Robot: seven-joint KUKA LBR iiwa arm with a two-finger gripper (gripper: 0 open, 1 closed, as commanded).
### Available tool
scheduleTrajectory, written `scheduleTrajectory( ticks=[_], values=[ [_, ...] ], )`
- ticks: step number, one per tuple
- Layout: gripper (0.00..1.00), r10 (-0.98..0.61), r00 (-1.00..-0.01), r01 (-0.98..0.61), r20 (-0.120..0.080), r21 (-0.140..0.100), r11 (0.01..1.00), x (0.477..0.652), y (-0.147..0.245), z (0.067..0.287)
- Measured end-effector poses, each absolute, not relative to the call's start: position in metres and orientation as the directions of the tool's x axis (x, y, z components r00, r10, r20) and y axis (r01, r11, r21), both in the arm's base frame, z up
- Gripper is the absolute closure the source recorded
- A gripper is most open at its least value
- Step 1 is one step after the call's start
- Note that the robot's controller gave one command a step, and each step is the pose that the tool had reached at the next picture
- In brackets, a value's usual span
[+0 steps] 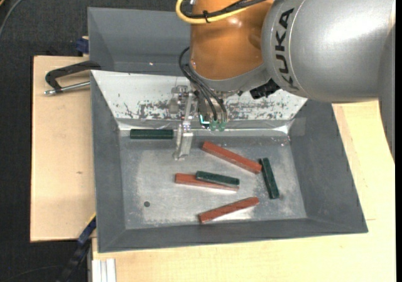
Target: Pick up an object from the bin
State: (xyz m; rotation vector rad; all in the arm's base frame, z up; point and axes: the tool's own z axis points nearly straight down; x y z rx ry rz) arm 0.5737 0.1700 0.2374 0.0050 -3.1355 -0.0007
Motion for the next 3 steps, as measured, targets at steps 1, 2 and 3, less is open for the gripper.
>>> scheduleTrajectory(
  ticks=[1, 2, 3],
  values=[
    [0.0, -0.033, -0.999, -0.033, 0.007, -0.001, 0.999, 0.568, 0.115, 0.103],
    [0.0, -0.081, -0.997, -0.081, 0.007, 0.0, 0.997, 0.506, 0.095, 0.068],
    [1.0, -0.08, -0.997, -0.08, -0.002, 0.002, 0.997, 0.51, 0.096, 0.07]
  ],
)
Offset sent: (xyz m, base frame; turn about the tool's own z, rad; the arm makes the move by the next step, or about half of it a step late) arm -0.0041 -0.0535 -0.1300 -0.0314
